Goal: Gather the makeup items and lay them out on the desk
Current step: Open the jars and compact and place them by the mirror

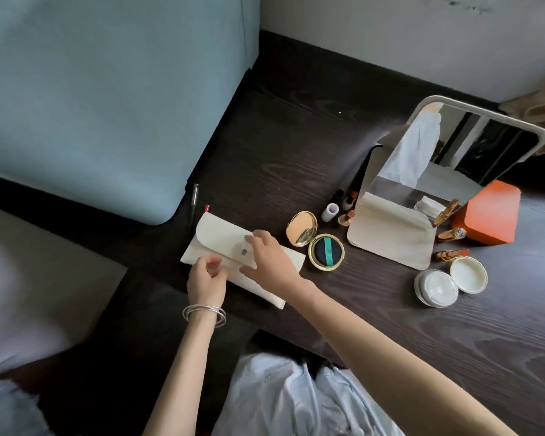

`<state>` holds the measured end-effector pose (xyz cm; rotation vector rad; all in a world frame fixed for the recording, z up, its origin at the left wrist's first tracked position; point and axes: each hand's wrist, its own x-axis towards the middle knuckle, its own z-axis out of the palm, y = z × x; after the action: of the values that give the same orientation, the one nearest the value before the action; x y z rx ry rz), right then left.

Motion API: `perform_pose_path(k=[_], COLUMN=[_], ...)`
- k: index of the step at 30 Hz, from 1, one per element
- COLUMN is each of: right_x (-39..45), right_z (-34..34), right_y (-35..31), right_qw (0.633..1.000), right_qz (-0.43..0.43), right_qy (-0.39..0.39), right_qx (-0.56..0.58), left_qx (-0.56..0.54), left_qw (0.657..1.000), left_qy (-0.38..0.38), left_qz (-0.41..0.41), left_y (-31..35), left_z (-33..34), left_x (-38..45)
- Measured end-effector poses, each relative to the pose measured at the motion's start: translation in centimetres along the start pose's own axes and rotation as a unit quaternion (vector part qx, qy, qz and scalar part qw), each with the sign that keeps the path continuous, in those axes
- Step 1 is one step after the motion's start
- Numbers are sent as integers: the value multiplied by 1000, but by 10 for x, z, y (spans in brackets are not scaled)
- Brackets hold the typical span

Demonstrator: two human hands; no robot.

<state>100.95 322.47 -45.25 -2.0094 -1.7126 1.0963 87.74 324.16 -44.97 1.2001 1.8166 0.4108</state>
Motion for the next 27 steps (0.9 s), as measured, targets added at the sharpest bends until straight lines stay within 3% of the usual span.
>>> perform_pose_path(k=[6, 11, 16, 27], right_x=[9, 16, 19, 3], right_z=[5, 6, 5, 8], right_y=[4, 2, 1, -3], right_qw=[998, 995, 993, 999], right_qz=[12, 23, 32, 37], right_qy=[-14, -14, -23, -25], right_qx=[-66, -101, -110, -27], left_qx=[-21, -212, -286, -265], left_qw=[998, 965, 940, 946], left_qy=[3, -28, 11, -19], left_qz=[-64, -154, -186, -184], left_y=[-9, -8, -3, -7], left_z=[6, 19, 22, 4], left_x=[-1, -10, -11, -15])
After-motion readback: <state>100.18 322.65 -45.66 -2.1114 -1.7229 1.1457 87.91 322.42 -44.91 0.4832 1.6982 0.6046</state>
